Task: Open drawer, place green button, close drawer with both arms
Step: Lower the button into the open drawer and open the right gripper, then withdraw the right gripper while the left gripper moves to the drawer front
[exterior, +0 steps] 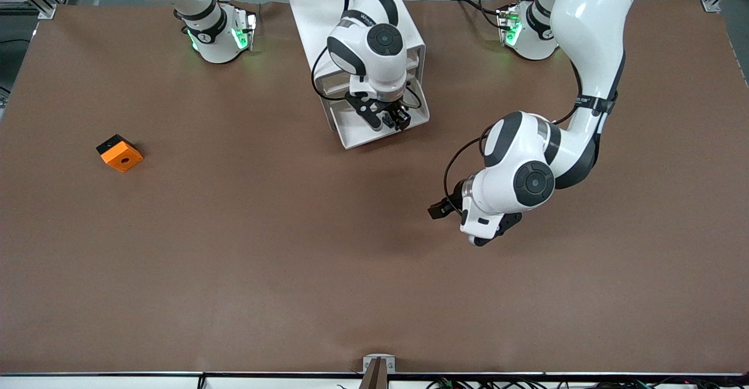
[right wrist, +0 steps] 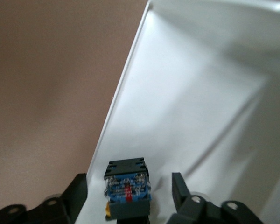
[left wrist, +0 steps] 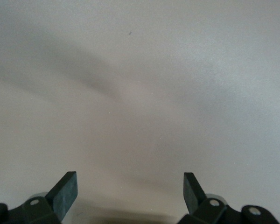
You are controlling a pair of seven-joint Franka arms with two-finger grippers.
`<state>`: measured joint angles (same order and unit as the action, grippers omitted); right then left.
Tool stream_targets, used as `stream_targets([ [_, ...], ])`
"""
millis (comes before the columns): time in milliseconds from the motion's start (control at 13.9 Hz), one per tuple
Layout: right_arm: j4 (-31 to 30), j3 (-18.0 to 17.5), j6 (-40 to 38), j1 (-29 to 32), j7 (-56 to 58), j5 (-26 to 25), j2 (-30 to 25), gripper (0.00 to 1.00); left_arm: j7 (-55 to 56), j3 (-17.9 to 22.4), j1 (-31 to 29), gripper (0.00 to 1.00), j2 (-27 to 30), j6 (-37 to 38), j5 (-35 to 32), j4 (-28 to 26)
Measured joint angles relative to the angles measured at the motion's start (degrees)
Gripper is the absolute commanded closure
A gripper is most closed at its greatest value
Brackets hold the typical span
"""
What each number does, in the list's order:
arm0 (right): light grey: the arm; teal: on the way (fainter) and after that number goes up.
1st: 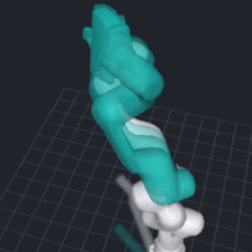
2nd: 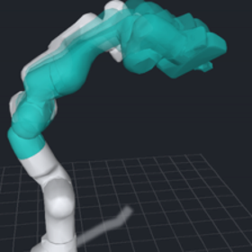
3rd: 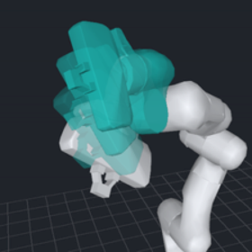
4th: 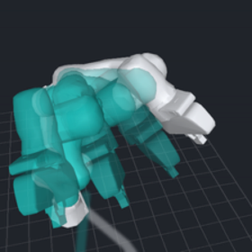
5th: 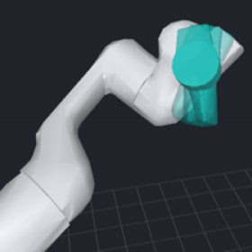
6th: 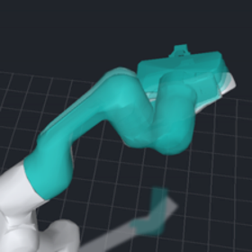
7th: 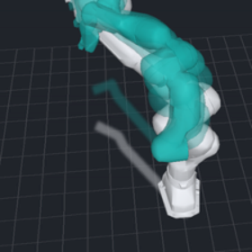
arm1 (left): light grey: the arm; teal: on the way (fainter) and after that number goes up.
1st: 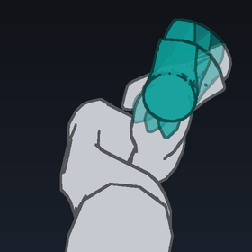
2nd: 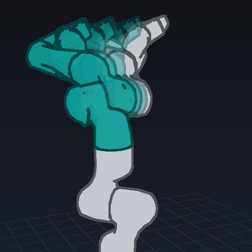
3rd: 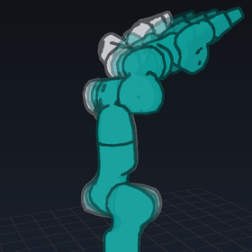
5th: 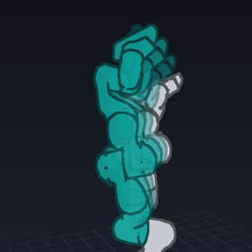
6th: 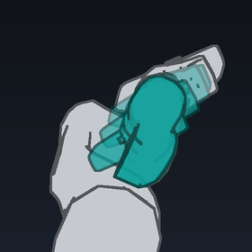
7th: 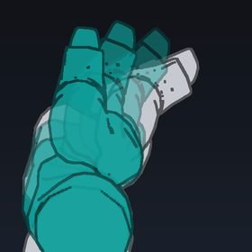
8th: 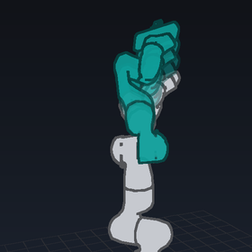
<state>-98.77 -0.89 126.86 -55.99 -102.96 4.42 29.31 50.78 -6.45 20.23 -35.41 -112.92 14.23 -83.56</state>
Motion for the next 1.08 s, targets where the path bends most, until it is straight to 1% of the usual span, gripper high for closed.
stream_targets([
  [143,6.98,0.32,-10.69,1.35,2.83,0.04,-0.13,0.00,0.00,0.00,0.01,0.00,0.00,-0.02,0.00,-0.10],
  [287,13.95,0.47,-20.72,4.05,7.44,0.12,-0.74,0.00,0.00,0.00,0.02,0.00,0.00,-0.03,0.00,-0.18],
  [430,17.39,0.56,-27.49,7.55,13.96,0.47,-2.37,0.00,0.00,-0.01,0.10,0.00,0.00,-0.04,0.00,-0.24],
  [645,18.24,0.69,-34.58,13.33,23.82,1.38,-5.97,0.00,0.00,-0.02,0.75,0.00,0.00,-0.11,0.00,-0.30],
  [860,18.50,0.89,-40.74,20.16,34.97,1.98,-10.18,0.00,0.00,-0.06,2.95,0.00,0.00,-0.41,-0.06,-0.68],
  [932,18.64,0.96,-42.73,22.82,39.23,2.07,-11.66,0.00,0.03,-0.06,3.99,0.00,0.00,-1.12,-0.47,-1.17],
  [1075,18.71,1.12,-46.29,28.16,48.16,2.15,-14.46,0.00,1.01,-0.12,6.48,0.00,0.12,-4.81,-2.55,-3.57],
])
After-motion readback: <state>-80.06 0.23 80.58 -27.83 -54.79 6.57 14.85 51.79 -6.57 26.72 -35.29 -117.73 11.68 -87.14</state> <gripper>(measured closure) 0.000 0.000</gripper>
